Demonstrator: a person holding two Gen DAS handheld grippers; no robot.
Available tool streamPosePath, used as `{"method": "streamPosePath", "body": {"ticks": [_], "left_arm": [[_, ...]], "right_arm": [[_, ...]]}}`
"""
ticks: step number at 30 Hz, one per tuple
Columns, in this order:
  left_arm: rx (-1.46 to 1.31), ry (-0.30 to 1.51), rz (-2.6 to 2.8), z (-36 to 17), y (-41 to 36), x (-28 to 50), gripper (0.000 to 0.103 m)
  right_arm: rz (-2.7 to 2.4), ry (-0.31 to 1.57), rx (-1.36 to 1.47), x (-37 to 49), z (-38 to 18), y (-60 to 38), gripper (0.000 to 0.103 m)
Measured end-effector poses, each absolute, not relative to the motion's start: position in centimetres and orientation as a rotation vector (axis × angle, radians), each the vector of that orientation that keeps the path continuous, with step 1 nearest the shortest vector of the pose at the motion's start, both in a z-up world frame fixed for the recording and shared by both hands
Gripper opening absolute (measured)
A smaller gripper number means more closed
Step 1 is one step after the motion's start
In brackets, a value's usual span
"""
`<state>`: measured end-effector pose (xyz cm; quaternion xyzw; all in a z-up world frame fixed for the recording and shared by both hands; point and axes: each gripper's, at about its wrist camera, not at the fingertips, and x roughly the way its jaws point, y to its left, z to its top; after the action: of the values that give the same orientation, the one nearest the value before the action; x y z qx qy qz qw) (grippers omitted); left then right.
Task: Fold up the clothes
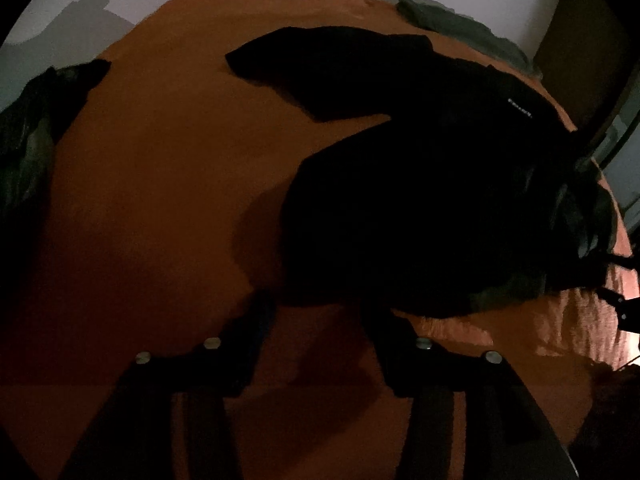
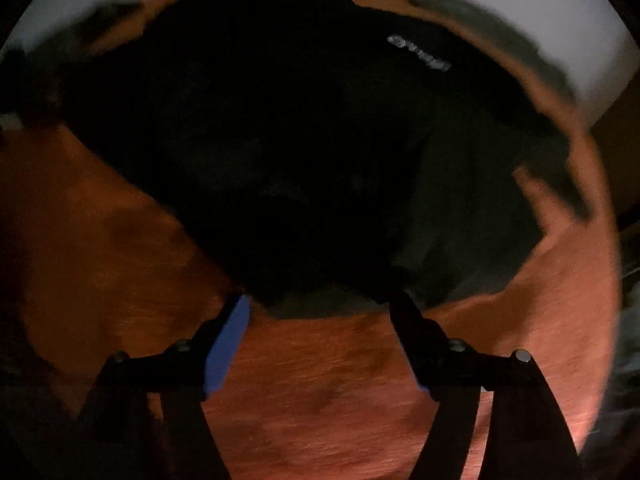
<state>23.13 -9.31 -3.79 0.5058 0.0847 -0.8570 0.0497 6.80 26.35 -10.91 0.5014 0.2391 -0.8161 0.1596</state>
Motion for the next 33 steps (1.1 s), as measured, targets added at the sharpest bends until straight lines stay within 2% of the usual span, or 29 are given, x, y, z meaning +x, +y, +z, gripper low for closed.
{"method": "streamPosePath", "body": {"ticks": [1, 3, 5, 6, 8, 10, 15, 16, 18, 19, 20, 23, 25, 27, 28, 29, 32, 33], "left_arm": [[1.533, 0.268, -2.615, -3.6, -9.3, 23.1, 0.054], [1.515, 0.313, -2.627, -3.2, -9.4, 23.3, 0.054], [1.498, 0.354, -2.623, -3.0, -9.7, 23.4, 0.054], [1.496, 0.370, -2.615, -3.1, -9.9, 23.4, 0.054], [1.491, 0.396, -2.601, -3.2, -10.2, 23.5, 0.054], [1.491, 0.411, -2.591, -3.6, -9.4, 22.5, 0.054], [1.489, 0.399, -2.593, -3.7, -9.3, 22.3, 0.055], [1.489, 0.397, -2.593, -3.6, -9.4, 22.2, 0.055], [1.486, 0.401, -2.596, -3.5, -9.6, 22.1, 0.055], [1.484, 0.404, -2.599, -3.5, -9.6, 22.0, 0.055], [1.483, 0.407, -2.601, -3.4, -9.6, 22.0, 0.055], [1.479, 0.424, -2.607, -3.4, -9.6, 21.8, 0.055], [1.479, 0.445, -2.599, -3.5, -9.6, 21.6, 0.055], [1.483, 0.471, -2.590, -3.7, -9.5, 21.5, 0.055], [1.483, 0.479, -2.587, -3.7, -9.5, 21.5, 0.055], [1.483, 0.479, -2.587, -3.6, -9.4, 21.6, 0.055], [1.481, 0.469, -2.589, -3.5, -9.2, 21.8, 0.055], [1.477, 0.466, -2.589, -3.5, -9.1, 22.0, 0.055]], "right_arm": [[-2.357, 0.708, 1.409, 7.0, -10.7, 26.3, 0.072], [-2.418, 0.633, 1.349, 7.5, -9.1, 26.8, 0.071], [-2.494, 0.561, 1.306, 7.6, -8.0, 27.8, 0.044], [-2.529, 0.538, 1.306, 7.8, -7.6, 28.0, 0.038], [-2.572, 0.490, 1.314, 7.9, -7.0, 29.4, 0.014], [-2.579, 0.498, 1.330, 7.7, -7.1, 30.1, 0.000], [-2.473, 0.471, 1.377, 6.3, -8.2, 28.4, 0.000], [-2.438, 0.466, 1.385, 6.3, -8.4, 28.1, 0.004], [-2.373, 0.491, 1.383, 6.6, -8.7, 27.2, 0.032], [-2.336, 0.521, 1.369, 7.0, -8.8, 26.5, 0.062], [-2.297, 0.555, 1.350, 7.4, -9.0, 25.8, 0.073], [-2.244, 0.778, 1.290, 8.7, -10.2, 23.5, 0.073], [-2.269, 1.029, 1.234, 9.1, -11.7, 22.2, 0.073], [-2.269, 1.081, 1.199, 8.6, -12.6, 22.3, 0.051], [-2.269, 1.058, 1.203, 8.4, -12.7, 22.4, 0.014], [-2.288, 1.002, 1.200, 8.2, -12.1, 22.8, 0.005], [-2.355, 0.809, 1.174, 7.7, -9.8, 24.3, 0.005], [-2.362, 0.687, 1.180, 7.4, -8.8, 25.3, 0.005]]}}
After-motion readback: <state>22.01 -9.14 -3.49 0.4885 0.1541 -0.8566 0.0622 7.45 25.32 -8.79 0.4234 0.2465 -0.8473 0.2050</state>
